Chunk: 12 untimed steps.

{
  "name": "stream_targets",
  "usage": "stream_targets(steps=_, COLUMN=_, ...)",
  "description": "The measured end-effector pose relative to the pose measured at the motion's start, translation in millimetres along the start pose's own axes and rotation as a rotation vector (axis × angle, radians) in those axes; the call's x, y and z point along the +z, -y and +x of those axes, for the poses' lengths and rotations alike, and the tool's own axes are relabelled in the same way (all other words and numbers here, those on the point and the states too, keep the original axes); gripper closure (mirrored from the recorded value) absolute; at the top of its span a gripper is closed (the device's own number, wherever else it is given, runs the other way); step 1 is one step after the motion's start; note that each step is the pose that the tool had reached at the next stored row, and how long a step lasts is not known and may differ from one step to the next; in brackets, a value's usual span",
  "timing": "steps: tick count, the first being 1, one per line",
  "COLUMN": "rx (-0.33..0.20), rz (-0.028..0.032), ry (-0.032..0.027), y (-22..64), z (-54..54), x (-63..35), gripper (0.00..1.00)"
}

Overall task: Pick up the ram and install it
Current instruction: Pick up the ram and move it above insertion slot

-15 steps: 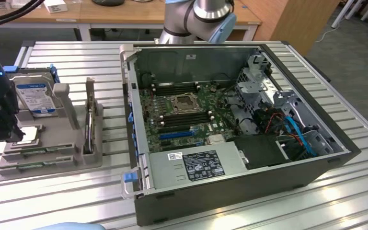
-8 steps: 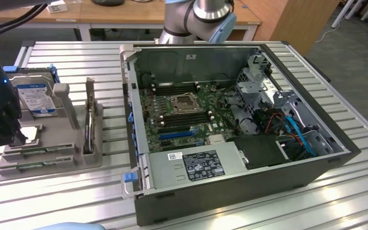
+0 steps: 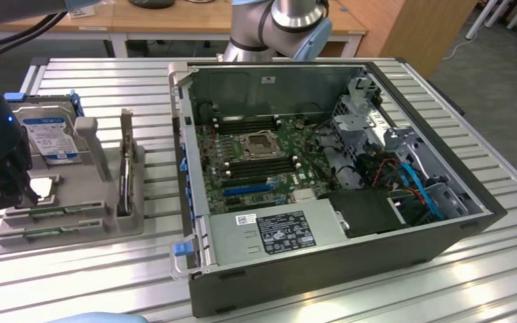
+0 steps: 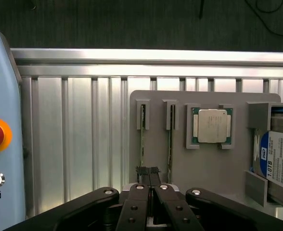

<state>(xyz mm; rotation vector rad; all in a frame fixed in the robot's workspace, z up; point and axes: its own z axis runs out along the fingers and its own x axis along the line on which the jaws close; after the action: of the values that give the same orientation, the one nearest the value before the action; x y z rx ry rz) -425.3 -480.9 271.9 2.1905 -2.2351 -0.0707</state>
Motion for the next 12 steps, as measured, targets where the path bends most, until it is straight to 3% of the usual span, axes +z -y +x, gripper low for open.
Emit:
stream_targets(steps=10, rx=0.000, rz=0.0000, ry=0.0000, y=0.0, z=0.0, x=0.0, gripper=0.90)
stream_targets(steps=12, rx=0.000, rz=0.0000, ry=0.0001, y=0.0, z=0.0, x=0.0, gripper=0.83)
